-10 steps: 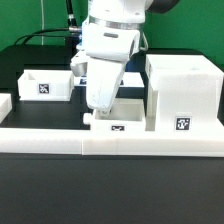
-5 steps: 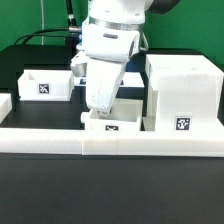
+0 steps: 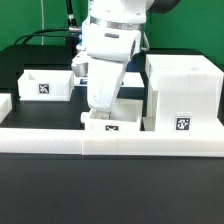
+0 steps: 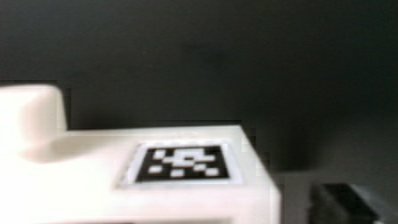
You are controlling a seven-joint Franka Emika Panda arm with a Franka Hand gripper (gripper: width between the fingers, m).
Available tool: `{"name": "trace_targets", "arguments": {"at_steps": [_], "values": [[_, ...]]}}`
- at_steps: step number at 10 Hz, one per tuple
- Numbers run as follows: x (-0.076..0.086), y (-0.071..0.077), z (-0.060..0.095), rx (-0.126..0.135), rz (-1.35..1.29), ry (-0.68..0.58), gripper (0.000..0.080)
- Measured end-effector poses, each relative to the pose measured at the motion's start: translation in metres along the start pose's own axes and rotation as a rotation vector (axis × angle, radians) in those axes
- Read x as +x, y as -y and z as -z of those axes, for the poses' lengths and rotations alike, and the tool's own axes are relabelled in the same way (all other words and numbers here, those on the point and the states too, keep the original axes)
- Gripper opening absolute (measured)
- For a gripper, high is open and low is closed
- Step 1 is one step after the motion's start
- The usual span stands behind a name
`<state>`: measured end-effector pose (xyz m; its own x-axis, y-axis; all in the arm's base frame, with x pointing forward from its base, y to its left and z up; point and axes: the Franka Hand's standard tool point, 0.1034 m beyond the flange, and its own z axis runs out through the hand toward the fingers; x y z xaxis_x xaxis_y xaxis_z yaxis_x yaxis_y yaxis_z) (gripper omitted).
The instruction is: Assemble drawer
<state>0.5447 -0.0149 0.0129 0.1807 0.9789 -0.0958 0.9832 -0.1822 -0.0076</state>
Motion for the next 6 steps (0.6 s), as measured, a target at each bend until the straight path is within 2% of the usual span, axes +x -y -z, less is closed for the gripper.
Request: {"name": "trace_targets", "arguments": {"at_steps": [1,2,6], "values": [[0.0012,-0.0003,0.0,-0.001,0.002,-0.001,0.0564],[0.0003,0.0002,-0.0015,0.001,0.005,-0.001,0.0632],[-0.0049,0.0017,-0.0053,0.007,-0.001,0.0,0.0649]]}}
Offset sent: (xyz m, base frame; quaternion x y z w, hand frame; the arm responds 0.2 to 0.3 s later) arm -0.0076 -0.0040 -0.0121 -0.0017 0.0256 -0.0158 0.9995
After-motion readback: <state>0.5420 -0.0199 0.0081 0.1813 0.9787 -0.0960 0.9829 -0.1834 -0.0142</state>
